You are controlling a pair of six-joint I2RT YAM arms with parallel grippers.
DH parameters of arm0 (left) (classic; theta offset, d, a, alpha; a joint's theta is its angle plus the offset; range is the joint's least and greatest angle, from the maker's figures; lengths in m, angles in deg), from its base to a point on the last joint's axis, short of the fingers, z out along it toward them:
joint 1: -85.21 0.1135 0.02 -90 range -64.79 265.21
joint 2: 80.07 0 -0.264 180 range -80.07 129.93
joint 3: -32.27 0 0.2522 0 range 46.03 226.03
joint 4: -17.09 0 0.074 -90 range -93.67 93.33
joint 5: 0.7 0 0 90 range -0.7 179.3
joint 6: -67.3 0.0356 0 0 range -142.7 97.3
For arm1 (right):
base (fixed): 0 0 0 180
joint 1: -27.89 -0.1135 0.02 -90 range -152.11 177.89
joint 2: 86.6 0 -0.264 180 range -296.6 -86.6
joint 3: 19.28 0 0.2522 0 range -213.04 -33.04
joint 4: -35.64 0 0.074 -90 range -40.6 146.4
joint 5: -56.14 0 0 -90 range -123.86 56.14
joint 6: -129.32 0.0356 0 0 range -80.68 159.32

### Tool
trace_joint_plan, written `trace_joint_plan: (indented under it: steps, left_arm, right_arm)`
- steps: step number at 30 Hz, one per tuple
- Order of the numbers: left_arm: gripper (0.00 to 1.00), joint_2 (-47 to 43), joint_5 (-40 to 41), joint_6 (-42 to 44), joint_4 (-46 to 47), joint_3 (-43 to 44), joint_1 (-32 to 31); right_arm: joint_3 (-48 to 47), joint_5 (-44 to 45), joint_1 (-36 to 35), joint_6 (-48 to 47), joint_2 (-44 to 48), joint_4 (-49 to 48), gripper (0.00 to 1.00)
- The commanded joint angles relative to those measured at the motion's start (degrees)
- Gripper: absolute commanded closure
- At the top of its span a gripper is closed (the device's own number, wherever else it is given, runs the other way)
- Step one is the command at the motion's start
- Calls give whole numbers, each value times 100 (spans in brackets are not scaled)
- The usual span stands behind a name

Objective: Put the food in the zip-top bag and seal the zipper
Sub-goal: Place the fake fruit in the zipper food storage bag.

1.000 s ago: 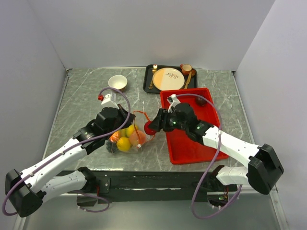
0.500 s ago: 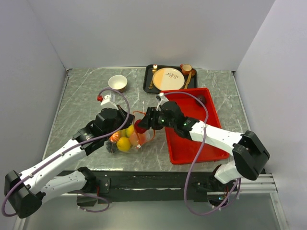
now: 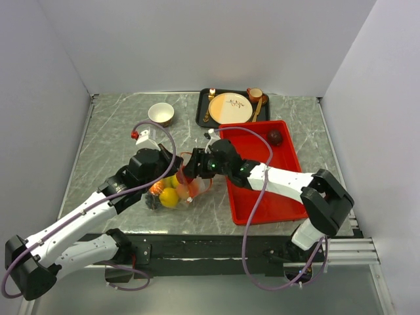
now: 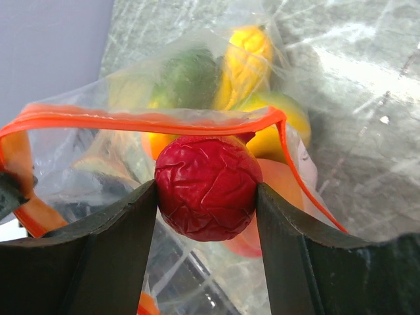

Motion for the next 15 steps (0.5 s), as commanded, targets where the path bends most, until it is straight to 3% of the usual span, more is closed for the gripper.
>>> trace_joint_plan:
  steps: [1, 7, 15]
  left_arm:
    - [99, -151, 133, -46, 101, 47, -22]
    - [99, -204, 221, -37, -57, 91, -22]
    - [99, -283, 230, -73, -31, 73, -22]
  right_arm:
    - [-199, -118, -40, 103, -88, -614, 47]
    - [-365, -399, -31, -169, -246, -441, 38]
    - [-393, -566, 30, -354, -159, -307, 13]
